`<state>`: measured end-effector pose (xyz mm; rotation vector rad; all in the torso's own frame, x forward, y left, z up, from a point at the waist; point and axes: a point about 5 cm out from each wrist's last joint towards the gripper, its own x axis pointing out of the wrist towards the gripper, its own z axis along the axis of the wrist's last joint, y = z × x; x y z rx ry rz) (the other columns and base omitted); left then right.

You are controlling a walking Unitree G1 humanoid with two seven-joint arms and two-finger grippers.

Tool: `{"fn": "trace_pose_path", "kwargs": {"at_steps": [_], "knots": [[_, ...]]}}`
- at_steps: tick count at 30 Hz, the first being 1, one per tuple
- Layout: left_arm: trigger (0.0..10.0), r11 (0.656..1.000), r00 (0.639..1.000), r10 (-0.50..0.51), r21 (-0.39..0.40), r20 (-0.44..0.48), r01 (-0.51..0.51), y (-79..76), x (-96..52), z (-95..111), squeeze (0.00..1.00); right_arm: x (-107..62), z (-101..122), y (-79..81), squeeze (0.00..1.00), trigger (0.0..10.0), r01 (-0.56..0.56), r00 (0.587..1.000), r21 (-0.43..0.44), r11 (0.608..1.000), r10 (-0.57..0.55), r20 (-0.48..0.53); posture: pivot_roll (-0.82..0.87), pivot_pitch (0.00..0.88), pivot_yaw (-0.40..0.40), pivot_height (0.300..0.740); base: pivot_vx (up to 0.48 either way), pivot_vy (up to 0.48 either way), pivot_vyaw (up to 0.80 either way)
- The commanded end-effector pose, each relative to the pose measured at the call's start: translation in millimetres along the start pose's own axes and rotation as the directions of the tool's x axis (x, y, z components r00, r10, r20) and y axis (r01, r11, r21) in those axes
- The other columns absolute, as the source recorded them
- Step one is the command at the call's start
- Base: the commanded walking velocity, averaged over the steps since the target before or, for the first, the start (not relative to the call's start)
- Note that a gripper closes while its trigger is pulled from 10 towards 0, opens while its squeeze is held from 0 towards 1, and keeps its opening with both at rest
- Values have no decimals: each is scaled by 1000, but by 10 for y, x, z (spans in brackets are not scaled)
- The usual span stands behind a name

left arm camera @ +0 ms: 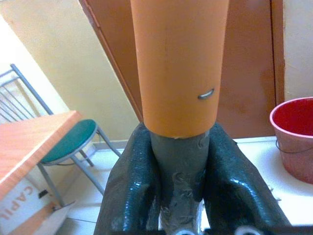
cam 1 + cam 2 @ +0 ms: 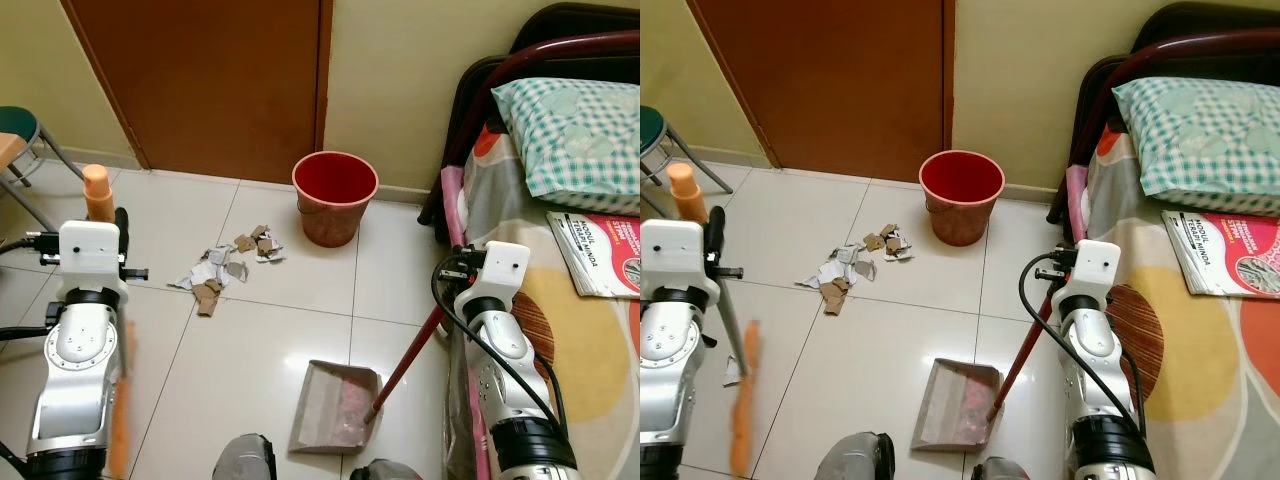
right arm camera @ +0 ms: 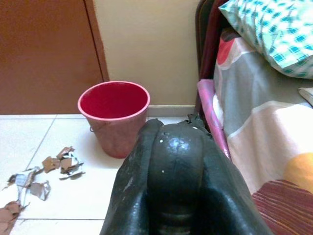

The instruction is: Sweep floor

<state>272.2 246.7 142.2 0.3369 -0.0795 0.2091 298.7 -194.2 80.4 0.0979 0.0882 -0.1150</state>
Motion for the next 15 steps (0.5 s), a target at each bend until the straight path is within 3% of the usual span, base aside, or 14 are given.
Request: {"fn": "trace_pose_path", "kwargs": {"at_steps": [1, 4, 15], "knots": [[10000, 999, 996, 25, 44, 82, -29, 100, 44, 141, 0, 0, 8, 14, 0, 10000, -6, 1000, 11, 1000, 6, 10, 46, 80, -35, 740, 0, 442, -538], [10000, 999, 996, 25, 44, 81, -29, 94, 47, 134, 0, -2, 9, 14, 0, 10000, -8, 1000, 12, 1000, 8, 11, 42, 80, -36, 740, 0, 463, -519], [10000, 1000, 996, 1, 27, 93, -4, -7, 59, 161, 0, 14, 53, 37, 0, 10000, -8, 999, 11, 1000, 8, 33, 41, 78, -34, 740, 0, 474, 0]]}}
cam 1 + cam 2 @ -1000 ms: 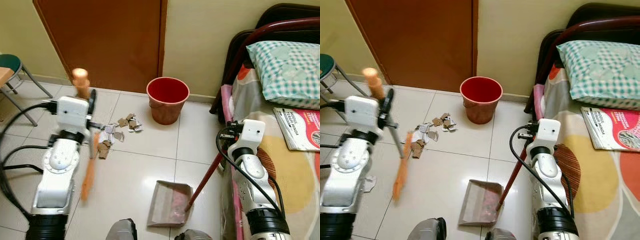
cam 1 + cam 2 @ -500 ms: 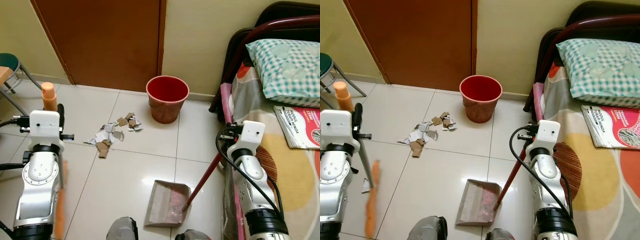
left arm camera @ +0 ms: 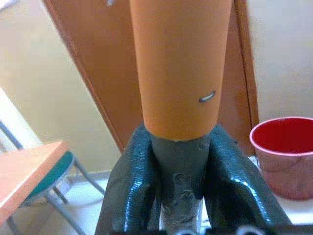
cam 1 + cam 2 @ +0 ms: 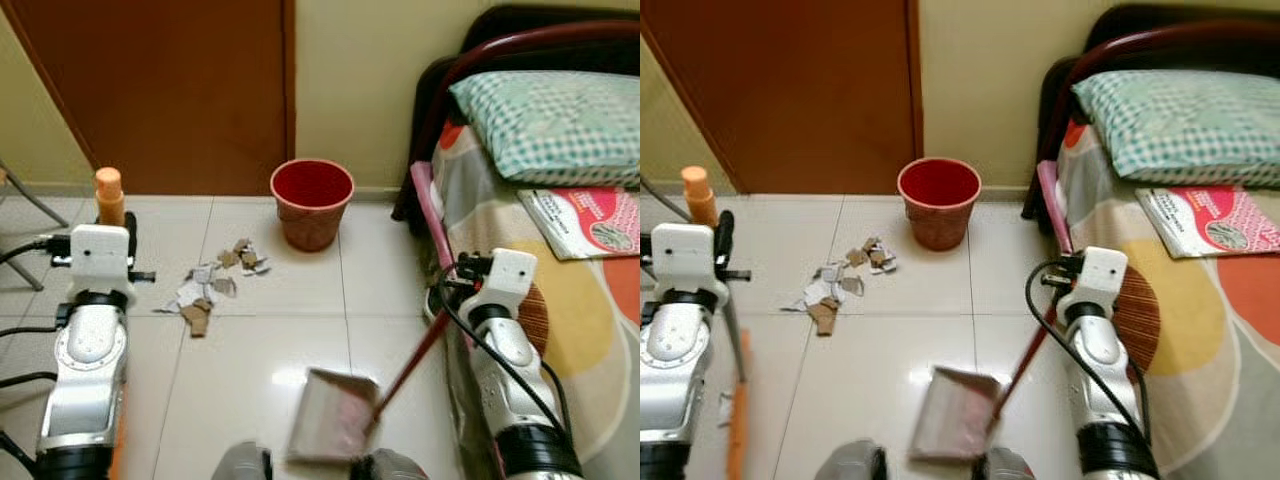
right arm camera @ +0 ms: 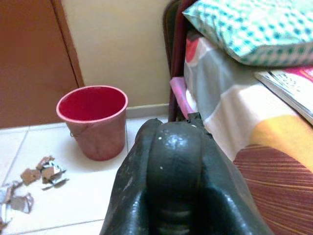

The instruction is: Sweep floor

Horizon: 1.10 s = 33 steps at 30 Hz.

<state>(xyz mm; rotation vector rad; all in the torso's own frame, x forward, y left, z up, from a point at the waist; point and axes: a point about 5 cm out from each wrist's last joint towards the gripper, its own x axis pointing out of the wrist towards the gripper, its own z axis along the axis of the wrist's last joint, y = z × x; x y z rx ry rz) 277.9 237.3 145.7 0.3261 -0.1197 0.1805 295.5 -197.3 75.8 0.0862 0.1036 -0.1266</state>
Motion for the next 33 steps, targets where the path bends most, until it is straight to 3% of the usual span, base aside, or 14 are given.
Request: {"fn": "trace_pose_path", "kwargs": {"at_steps": [1, 9, 17, 25, 29, 30, 33], "knots": [[10000, 999, 998, 16, 46, 57, -18, 67, 26, 115, 0, 35, 104, 76, 0, 10000, -21, 999, 24, 1000, 19, 50, 41, 78, -34, 740, 0, 472, 0], [10000, 998, 995, 4, 55, 101, -10, 27, 38, 222, 0, 43, 118, 81, 0, 10000, -22, 998, 20, 1000, 21, 56, 44, 82, -37, 740, 0, 383, 0], [10000, 999, 987, -1, 49, 160, -7, 11, 95, 423, 0, 70, 144, 114, 0, 10000, -34, 997, 12, 999, 33, 65, 49, 84, -43, 740, 0, 0, 0], [10000, 996, 999, 10, 93, 46, -14, 68, 45, 122, 0, 87, 149, 145, 0, 10000, -42, 997, 16, 999, 41, 68, 47, 86, -47, 740, 0, 0, 0], [10000, 999, 997, -42, 25, -63, 43, 9, 14, -194, 0, 144, 221, 178, 0, 10000, -57, 994, 46, 997, 52, 101, 45, 86, -50, 740, 0, 0, 0], [10000, 999, 997, -42, 25, -63, 43, 9, 14, -194, 0, 144, 221, 178, 0, 10000, -57, 994, 46, 997, 52, 101, 45, 86, -50, 740, 0, 0, 0], [10000, 990, 985, -139, -36, -99, 136, -166, 45, -307, 0, 193, 259, 183, 0, 10000, -47, 993, 51, 998, 41, 108, 45, 86, -50, 740, 0, 0, 0]]}}
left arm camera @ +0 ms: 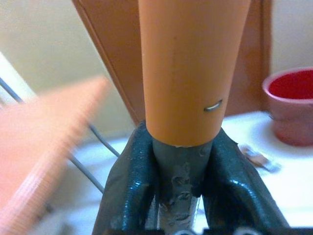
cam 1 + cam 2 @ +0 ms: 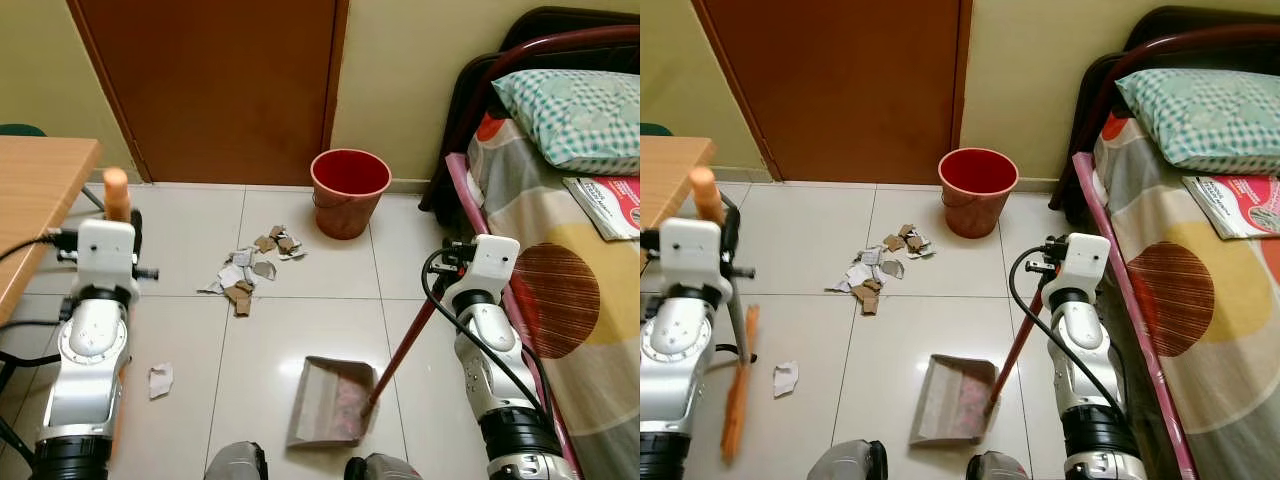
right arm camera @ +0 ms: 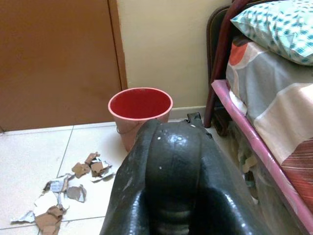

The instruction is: Sweep floor

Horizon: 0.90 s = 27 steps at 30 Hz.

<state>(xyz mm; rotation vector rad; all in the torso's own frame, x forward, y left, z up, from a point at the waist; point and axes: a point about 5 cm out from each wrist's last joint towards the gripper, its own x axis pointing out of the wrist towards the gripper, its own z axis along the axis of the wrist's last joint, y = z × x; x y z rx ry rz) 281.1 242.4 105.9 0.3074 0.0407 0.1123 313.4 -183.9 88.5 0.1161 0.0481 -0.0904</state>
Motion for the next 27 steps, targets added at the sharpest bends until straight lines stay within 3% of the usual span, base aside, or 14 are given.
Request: {"fn": "trace_pose_path", "kwargs": {"at_steps": [1, 6, 7, 10, 11, 12, 13, 16, 18, 23, 24, 27], "knots": [[10000, 996, 996, -79, -26, 37, 80, -142, 75, 80, 0, 67, 132, 20, 0, 10000, 0, 998, 19, 1000, -1, 58, 49, 88, -54, 740, 0, 0, 0], [10000, 973, 977, -209, -91, 49, 212, -444, 167, 110, 0, 121, 148, 43, 0, 10000, 35, 997, -21, 999, -34, 67, 46, 92, -50, 740, 0, 0, 0], [10000, 957, 960, -270, -94, 69, 276, -572, 193, 163, 0, 136, 135, 55, 0, 10000, 52, 997, -39, 998, -49, 62, 45, 92, -49, 740, 0, 0, 0], [10000, 939, 943, -321, -104, 88, 329, -689, 207, 218, 0, 146, 114, 53, 0, 10000, 75, 996, -64, 995, -71, 53, 46, 94, -47, 740, 0, 0, 0], [10000, 910, 915, -385, -114, 120, 398, -845, 205, 301, 0, 156, 52, 52, 0, 10000, 87, 996, -92, 992, -86, 16, 48, 95, -45, 740, 0, 0, 0], [10000, 910, 915, -385, -114, 120, 398, -845, 205, 301, 0, 156, 52, 52, 0, 10000, 87, 996, -92, 992, -86, 16, 48, 95, -45, 740, 0, 0, 0], [10000, 886, 890, -432, -117, 145, 449, -968, 203, 368, 0, 159, -9, 39, 0, 10000, 110, 993, -115, 987, -113, -18, 51, 97, -45, 740, 0, 0, 0], [10000, 843, 847, -501, -123, 178, 524, -1136, 188, 459, 0, 162, -70, 20, 0, 10000, 147, 987, -92, 985, -152, -52, 58, 101, -45, 740, 0, 0, 0], [10000, 779, 794, -568, -170, 218, 604, -1317, 148, 581, 0, 168, -98, 21, 0, 10000, 166, 983, -115, 979, -173, -59, 61, 103, -43, 740, 0, 0, 0], [10000, 692, 739, -614, -261, 277, 673, -1464, 91, 733, 0, 179, -103, 27, 0, 10000, 179, 981, -130, 975, -187, -55, 59, 104, -38, 740, 0, 0, 0], [10000, 692, 739, -614, -261, 277, 673, -1464, 91, 733, 0, 179, -103, 27, 0, 10000, 179, 981, -130, 975, -187, -55, 59, 104, -38, 740, 0, 0, 0], [10000, 647, 778, -557, -436, 291, 626, -1378, 131, 744, 0, 189, -115, 21, 0, 10000, 199, 977, -140, 970, -208, -55, 60, 108, -36, 740, 0, 0, 0]]}}
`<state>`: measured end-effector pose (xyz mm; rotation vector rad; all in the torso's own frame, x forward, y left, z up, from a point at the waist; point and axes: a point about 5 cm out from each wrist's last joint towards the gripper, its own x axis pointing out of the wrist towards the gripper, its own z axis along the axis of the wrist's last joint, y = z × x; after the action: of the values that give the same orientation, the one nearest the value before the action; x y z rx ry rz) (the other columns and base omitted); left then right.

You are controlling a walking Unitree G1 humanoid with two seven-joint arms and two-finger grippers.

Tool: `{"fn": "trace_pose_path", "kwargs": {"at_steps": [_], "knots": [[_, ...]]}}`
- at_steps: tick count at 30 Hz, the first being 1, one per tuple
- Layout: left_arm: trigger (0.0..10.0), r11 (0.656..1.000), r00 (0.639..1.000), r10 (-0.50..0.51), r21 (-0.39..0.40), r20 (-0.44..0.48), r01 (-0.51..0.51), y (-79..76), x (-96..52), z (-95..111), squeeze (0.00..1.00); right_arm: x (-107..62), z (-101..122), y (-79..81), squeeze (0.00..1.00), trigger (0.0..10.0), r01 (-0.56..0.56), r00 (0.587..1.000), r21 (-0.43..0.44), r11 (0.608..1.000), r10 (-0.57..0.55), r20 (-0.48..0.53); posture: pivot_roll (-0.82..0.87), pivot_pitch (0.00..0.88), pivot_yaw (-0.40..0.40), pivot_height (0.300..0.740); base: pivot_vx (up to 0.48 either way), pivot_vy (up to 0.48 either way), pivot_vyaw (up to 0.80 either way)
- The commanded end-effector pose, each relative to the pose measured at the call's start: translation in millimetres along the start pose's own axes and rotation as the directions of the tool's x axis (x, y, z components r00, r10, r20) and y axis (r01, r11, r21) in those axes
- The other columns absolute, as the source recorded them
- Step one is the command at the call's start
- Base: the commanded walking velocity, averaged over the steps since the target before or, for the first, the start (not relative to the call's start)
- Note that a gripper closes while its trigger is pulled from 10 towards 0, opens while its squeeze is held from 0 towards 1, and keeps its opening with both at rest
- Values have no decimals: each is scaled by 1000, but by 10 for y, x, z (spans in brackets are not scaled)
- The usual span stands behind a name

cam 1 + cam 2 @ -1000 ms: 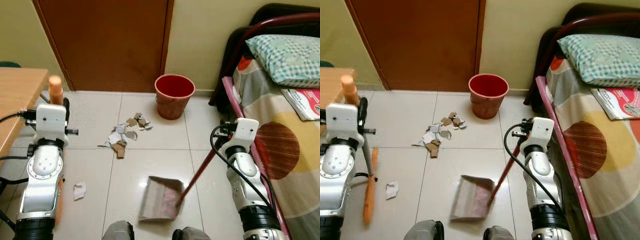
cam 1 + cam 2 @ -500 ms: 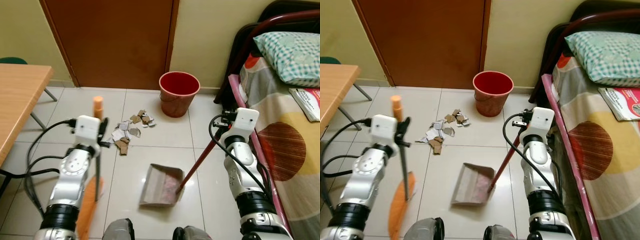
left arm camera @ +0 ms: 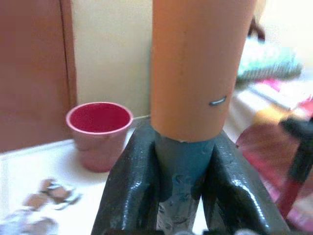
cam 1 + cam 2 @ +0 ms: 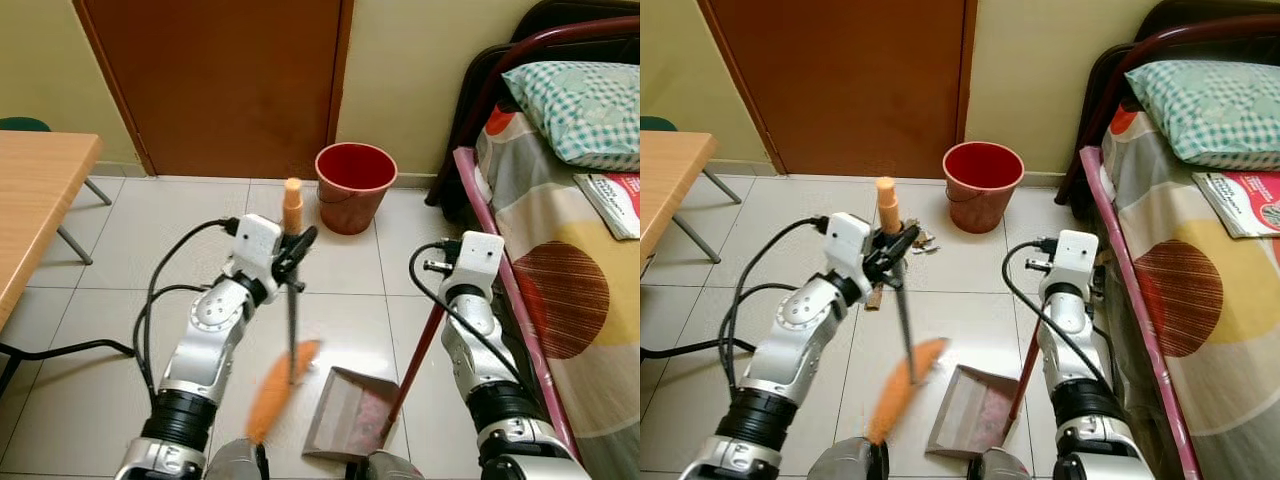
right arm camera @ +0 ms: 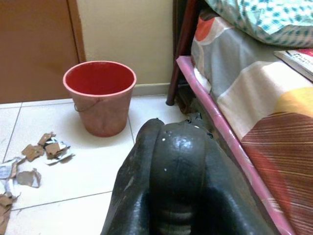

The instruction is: Sweep floor

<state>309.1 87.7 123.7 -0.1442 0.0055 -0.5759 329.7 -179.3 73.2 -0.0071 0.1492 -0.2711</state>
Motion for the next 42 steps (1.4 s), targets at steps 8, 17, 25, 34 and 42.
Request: {"fn": "trace_pose_path", "kwargs": {"at_steps": [8, 17, 25, 34, 42], "knots": [[10000, 958, 978, 204, -217, 45, -190, 519, -212, 188, 0, 34, 58, -29, 0, 10000, 15, 1000, -9, 1000, -15, 25, 71, 131, -34, 740, 0, 0, 0], [10000, 888, 875, 458, -56, 155, -455, 1079, -638, 594, 0, -3, 50, -277, 0, 10000, 36, 998, 3, 999, -36, 41, 60, 158, -61, 740, 0, 0, 0], [10000, 886, 894, 446, 126, 37, -447, 1009, -889, 206, 0, -141, 5, -350, 0, 10000, -28, 997, 93, 995, 21, 74, 32, 114, -53, 740, 0, 0, 0], [10000, 919, 937, 348, 206, -29, -335, 758, -940, -61, 0, -230, 141, -283, 0, 10000, -157, 978, 148, 976, 134, 157, 23, 81, -37, 740, 0, 0, 0], [10000, 930, 948, 317, 205, -21, -306, 652, -902, -104, 0, -291, 182, -317, 0, 10000, -184, 971, 118, 976, 162, 175, 16, 82, -34, 740, 314, 0, 0]]}}
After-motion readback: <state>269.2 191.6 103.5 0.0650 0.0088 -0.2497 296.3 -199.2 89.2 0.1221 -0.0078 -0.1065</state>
